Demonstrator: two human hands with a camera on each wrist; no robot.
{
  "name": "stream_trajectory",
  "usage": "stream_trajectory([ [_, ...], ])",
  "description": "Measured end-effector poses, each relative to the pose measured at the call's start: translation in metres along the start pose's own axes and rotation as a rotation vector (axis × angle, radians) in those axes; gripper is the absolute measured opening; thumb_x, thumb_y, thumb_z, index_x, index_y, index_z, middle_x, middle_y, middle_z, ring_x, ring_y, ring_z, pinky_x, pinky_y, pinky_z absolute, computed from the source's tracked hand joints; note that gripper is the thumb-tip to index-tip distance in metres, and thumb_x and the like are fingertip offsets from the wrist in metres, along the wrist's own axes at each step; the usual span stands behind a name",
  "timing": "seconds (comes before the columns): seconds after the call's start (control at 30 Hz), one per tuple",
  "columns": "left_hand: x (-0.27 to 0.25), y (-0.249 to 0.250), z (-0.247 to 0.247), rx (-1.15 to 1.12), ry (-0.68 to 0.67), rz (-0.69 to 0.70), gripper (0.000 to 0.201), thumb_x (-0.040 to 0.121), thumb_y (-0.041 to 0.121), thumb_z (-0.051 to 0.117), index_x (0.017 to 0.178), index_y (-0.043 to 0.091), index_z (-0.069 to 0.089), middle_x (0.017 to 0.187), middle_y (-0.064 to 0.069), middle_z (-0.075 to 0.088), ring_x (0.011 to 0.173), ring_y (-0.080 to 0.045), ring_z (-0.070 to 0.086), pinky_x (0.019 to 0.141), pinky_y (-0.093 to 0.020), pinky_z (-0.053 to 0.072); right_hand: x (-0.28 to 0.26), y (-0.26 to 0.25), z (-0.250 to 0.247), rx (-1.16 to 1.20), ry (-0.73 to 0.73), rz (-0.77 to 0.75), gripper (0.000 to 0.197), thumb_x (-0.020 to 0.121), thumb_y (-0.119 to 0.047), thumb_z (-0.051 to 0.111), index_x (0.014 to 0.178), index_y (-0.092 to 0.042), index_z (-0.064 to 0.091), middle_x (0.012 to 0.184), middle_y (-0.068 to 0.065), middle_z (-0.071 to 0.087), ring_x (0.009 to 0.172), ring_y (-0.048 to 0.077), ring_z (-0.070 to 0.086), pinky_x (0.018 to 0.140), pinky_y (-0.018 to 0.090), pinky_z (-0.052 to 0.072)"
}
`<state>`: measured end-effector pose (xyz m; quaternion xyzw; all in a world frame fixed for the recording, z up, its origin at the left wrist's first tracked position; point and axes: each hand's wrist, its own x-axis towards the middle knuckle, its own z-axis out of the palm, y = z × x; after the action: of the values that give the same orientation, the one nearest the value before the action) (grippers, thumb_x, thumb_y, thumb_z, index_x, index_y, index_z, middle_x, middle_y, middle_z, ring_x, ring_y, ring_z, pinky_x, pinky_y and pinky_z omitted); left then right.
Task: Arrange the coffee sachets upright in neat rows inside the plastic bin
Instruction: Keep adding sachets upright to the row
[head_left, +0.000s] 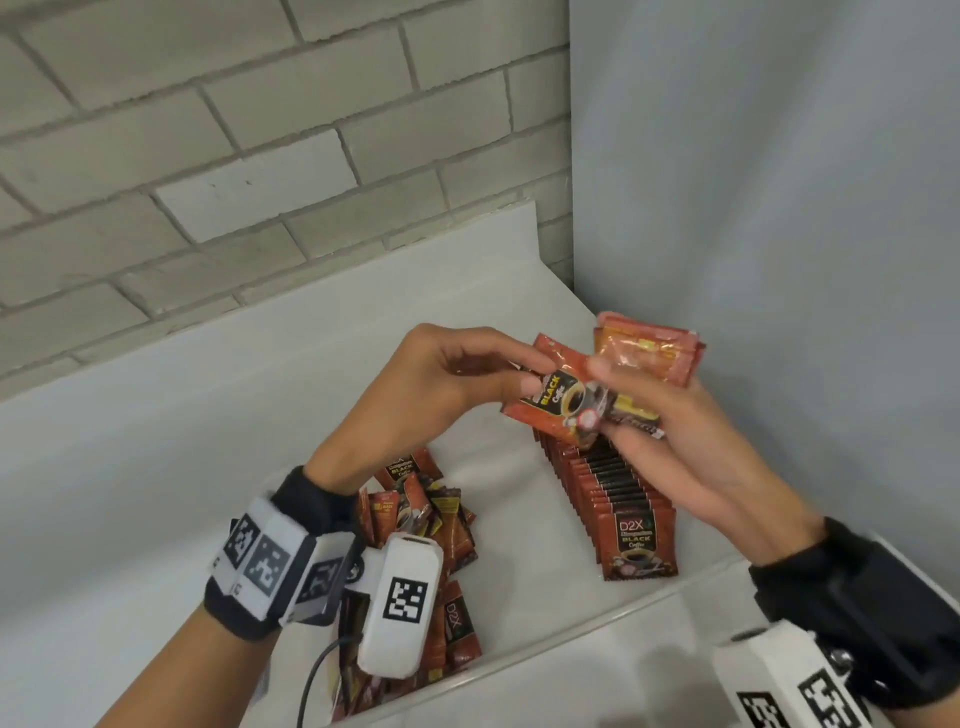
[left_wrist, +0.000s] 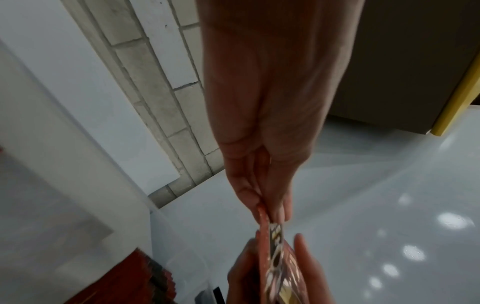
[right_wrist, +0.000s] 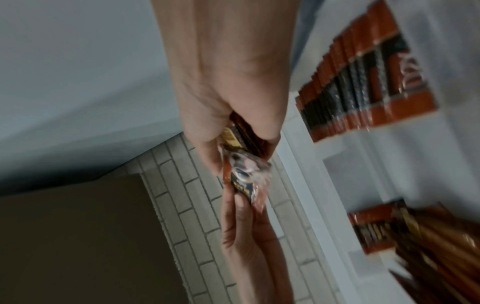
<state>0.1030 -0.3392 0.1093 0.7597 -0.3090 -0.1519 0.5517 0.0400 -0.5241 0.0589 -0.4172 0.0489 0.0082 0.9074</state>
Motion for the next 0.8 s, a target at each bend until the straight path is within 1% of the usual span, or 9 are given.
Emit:
stream_trajectory([
  [0.07, 0.001, 0.001, -0.003, 0.05, -0.121, -0.01, 0.018, 0.083, 0.003, 0.067, 0.1, 0.006, 0.074, 0.099, -0.005, 0.074, 0.097, -0.016, 0.069, 0.085, -0.023, 0.053, -0.001, -0.006, -0.006, 0.037, 0.088, -0.083, 0.025, 0.069, -0.02, 0.072, 0.093, -0.014, 0.066, 0.087, 0.007, 0.067, 0.081, 0.018, 0.067, 0.08, 0.029, 0.057],
  [0.13, 0.001, 0.001, 0.001, 0.122, -0.296, -0.011, 0.019, 0.085, 0.003, 0.066, 0.103, 0.004, 0.074, 0.105, -0.005, 0.073, 0.103, -0.017, 0.067, 0.093, -0.029, 0.052, -0.002, -0.009, -0.014, 0.042, 0.15, -0.153, 0.018, 0.071, -0.026, 0.073, 0.084, -0.017, 0.066, 0.081, 0.004, 0.064, 0.077, 0.015, 0.065, 0.083, 0.031, 0.056],
  [0.23, 0.006, -0.006, 0.021, 0.253, -0.532, 0.032, 0.022, 0.086, 0.006, 0.068, 0.107, 0.005, 0.073, 0.109, -0.005, 0.07, 0.101, -0.015, 0.065, 0.092, -0.035, 0.05, -0.004, -0.008, -0.022, 0.003, 0.21, -0.178, 0.012, 0.081, -0.026, 0.067, 0.088, -0.017, 0.064, 0.084, 0.004, 0.064, 0.079, 0.015, 0.065, 0.088, 0.034, 0.052],
  [0.37, 0.015, -0.024, 0.054, 0.464, -0.734, 0.167, 0.027, 0.084, 0.01, 0.071, 0.111, 0.006, 0.072, 0.103, -0.011, 0.067, 0.082, -0.011, 0.057, 0.08, -0.023, 0.046, -0.005, -0.005, -0.019, -0.037, 0.216, -0.197, 0.032, 0.079, -0.027, 0.067, 0.107, -0.012, 0.061, 0.085, 0.006, 0.063, 0.08, 0.016, 0.065, 0.09, 0.034, 0.054],
  [0.43, 0.017, -0.032, 0.067, 0.54, -0.774, 0.242, 0.028, 0.082, 0.008, 0.071, 0.111, 0.004, 0.072, 0.099, -0.014, 0.063, 0.079, -0.006, 0.048, 0.074, -0.01, 0.038, -0.006, -0.005, -0.016, -0.052, 0.201, -0.213, 0.054, 0.074, -0.028, 0.07, 0.123, -0.009, 0.055, 0.086, 0.007, 0.063, 0.08, 0.016, 0.064, 0.089, 0.032, 0.055],
  [0.53, 0.018, -0.041, 0.081, 0.604, -0.751, 0.378, 0.029, 0.078, 0.0, 0.071, 0.107, 0.0, 0.072, 0.09, -0.019, 0.057, 0.079, -0.019, 0.048, 0.066, -0.01, 0.029, -0.006, -0.005, -0.013, -0.074, 0.191, -0.218, 0.065, 0.066, -0.032, 0.073, 0.125, -0.011, 0.056, 0.085, 0.006, 0.064, 0.08, 0.016, 0.064, 0.087, 0.031, 0.055],
  [0.6, 0.017, -0.045, 0.087, 0.637, -0.735, 0.456, 0.03, 0.075, -0.004, 0.071, 0.105, -0.001, 0.072, 0.087, -0.02, 0.054, 0.076, -0.025, 0.049, 0.064, -0.013, 0.026, -0.006, -0.005, -0.012, -0.075, 0.198, -0.212, 0.061, 0.065, -0.034, 0.073, 0.12, -0.014, 0.057, 0.084, 0.005, 0.064, 0.079, 0.016, 0.064, 0.089, 0.033, 0.054],
  [0.67, 0.016, -0.05, 0.091, 0.661, -0.715, 0.502, 0.031, 0.075, -0.006, 0.07, 0.104, 0.0, 0.073, 0.087, -0.02, 0.052, 0.076, -0.02, 0.045, 0.063, -0.015, 0.027, -0.006, -0.005, -0.012, -0.075, 0.204, -0.182, 0.055, 0.066, -0.037, 0.071, 0.116, -0.017, 0.059, 0.084, 0.006, 0.065, 0.079, 0.015, 0.065, 0.093, 0.037, 0.052],
  [0.8, 0.012, -0.057, 0.096, 0.718, -0.679, 0.573, 0.026, 0.077, -0.004, 0.07, 0.102, 0.002, 0.074, 0.088, -0.018, 0.052, 0.08, -0.027, 0.05, 0.064, -0.025, 0.038, -0.006, -0.005, -0.015, -0.065, 0.189, -0.11, 0.023, 0.092, -0.028, 0.05, 0.111, -0.019, 0.059, 0.086, 0.009, 0.067, 0.079, 0.019, 0.067, 0.099, 0.039, 0.048],
])
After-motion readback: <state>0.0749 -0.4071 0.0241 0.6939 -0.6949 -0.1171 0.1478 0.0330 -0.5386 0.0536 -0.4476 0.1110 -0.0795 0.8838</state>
